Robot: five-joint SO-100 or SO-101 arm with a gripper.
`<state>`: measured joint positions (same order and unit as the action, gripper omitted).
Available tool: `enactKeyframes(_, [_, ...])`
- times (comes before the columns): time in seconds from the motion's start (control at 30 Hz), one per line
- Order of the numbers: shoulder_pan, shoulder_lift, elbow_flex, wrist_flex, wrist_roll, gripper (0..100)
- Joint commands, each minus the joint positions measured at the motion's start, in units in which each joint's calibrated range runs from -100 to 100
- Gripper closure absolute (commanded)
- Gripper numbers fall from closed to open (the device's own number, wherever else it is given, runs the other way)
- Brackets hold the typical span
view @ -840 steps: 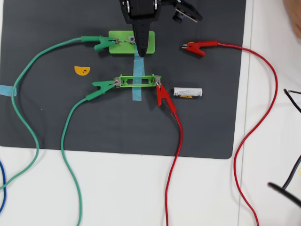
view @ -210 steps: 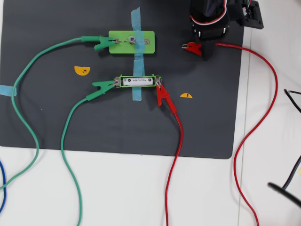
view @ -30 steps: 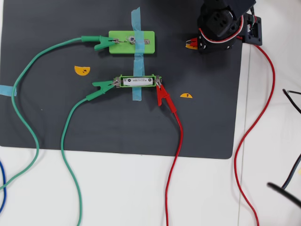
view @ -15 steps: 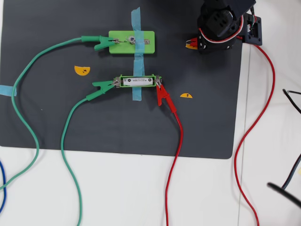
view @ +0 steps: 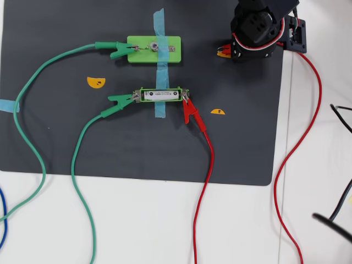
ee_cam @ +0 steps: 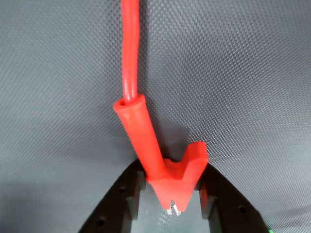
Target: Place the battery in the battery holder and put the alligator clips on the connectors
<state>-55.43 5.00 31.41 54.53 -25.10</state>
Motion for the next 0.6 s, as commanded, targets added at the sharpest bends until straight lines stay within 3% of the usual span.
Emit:
enactKeyframes(0.0, [0.8, -0.2, 0.3, 0.2, 0.4, 99])
enactKeyframes(0.57, [5.2, 0.1, 0.0, -0.4, 2.2, 99])
